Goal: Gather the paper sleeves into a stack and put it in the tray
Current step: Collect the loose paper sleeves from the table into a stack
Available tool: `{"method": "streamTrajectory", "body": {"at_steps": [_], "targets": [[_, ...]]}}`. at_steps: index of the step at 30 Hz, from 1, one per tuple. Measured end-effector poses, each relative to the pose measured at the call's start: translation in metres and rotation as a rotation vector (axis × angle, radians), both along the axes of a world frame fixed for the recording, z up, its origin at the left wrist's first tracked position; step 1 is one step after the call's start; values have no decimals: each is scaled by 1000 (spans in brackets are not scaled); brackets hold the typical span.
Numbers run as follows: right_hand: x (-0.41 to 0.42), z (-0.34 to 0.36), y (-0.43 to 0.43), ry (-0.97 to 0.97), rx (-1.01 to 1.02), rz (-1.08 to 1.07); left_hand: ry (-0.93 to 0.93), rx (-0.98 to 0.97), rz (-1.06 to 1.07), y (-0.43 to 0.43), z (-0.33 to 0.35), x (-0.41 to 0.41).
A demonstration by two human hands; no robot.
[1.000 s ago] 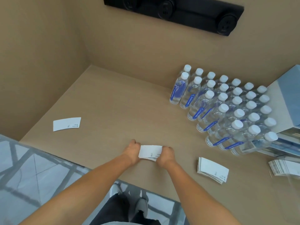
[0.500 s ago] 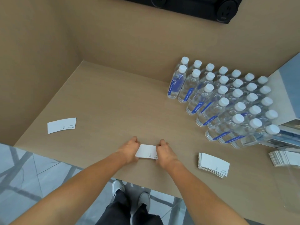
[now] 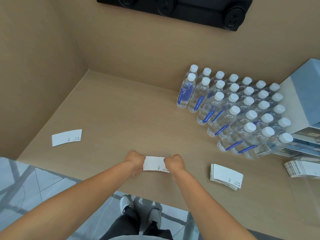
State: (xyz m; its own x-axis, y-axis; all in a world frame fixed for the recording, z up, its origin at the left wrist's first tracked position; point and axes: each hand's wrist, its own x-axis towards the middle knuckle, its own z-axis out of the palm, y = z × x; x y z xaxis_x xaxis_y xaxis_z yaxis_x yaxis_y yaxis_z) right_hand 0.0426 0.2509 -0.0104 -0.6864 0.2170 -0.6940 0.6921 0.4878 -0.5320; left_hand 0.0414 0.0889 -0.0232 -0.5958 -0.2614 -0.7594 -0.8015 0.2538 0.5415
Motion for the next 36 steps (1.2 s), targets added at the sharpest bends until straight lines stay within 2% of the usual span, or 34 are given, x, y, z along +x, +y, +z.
{"method": "streamTrajectory", "body": {"at_steps": [3, 8, 10, 11, 14, 17, 19, 22, 27, 36], "targets": [[0, 1, -7, -16, -21, -43, -34, 57, -3, 2, 8, -4], [3, -2, 2, -12, 54, 35, -77, 81, -79, -7, 6, -7], [3, -2, 5, -5, 58, 57, -70, 42, -153, -7, 6, -8], [1, -1, 7, 14, 92, 92, -32, -39, -249, -9, 6, -9], [-2, -3, 13, 134, 283, 388, 162, -396, -709, -13, 9, -5], [-3, -7, 11, 217, 402, 764, 296, -485, -985, -7, 4, 6], [-3, -8, 9, 223, 470, 890, 317, -547, -1081, -3, -2, 9], [-2, -13, 11, 232, 537, 961, 309, -612, -1116, -2, -6, 7], [-4, -12, 11, 250, 593, 1013, 279, -614, -1122, -1, -3, 0], [9, -23, 2, 275, 602, 947, 251, -646, -1123, 3, -4, 1]]}}
